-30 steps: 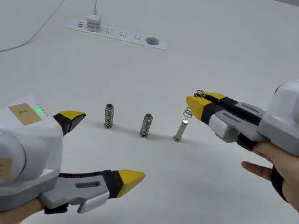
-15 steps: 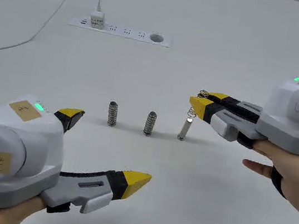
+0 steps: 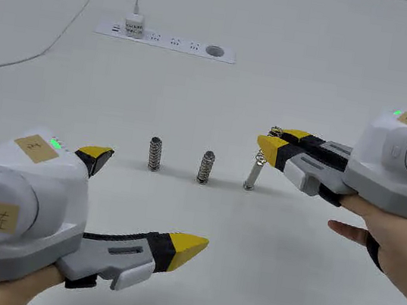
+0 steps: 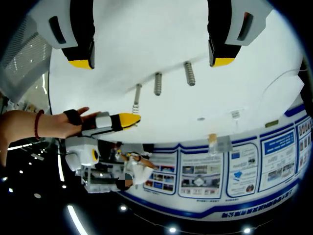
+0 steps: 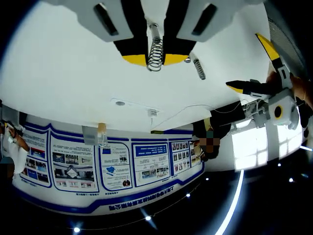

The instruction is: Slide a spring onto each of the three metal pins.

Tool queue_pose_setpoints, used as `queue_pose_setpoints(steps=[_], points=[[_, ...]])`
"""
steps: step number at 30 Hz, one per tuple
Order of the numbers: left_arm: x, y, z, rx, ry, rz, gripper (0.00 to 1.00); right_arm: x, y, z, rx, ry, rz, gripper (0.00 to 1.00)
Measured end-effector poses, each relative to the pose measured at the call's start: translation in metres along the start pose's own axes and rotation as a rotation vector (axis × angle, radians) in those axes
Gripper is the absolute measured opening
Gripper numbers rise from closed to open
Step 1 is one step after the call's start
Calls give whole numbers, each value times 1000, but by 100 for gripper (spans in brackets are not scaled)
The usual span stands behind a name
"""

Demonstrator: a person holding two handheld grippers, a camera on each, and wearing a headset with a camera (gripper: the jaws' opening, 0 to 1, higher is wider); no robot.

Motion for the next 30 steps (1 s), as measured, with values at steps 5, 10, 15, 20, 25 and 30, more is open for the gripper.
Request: queue_pose_setpoints(steps=[5, 10, 15, 20, 25, 30], points=[[0, 0, 0, 5, 2, 0, 99, -1, 3, -1, 20, 11, -11, 12], [1, 0, 0, 2, 4, -2, 98, -3, 6, -2, 22, 15, -17, 12], [1, 1, -1, 1, -1, -11, 97, -5, 11, -2, 25, 15, -29, 12], [2, 0, -1, -6, -5, -9, 97, -7, 14, -3, 25, 15, -41, 12], [2, 1, -1, -6, -5, -17, 96, -9, 17, -3, 39, 19, -58, 12], [2, 1, 0, -5, -2, -21, 95, -12, 21, -4, 40, 19, -72, 12]])
Point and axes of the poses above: the centre of the closed fingertips' face, and the gripper's own axes: x roughly backward along the fingers, z roughly to its right, y roughly out of its underside, the point moved 9 cm from there along x, roughly backward along the fingers, and after that the axes turned 11 degrees about -z, right-handed, at the moved point
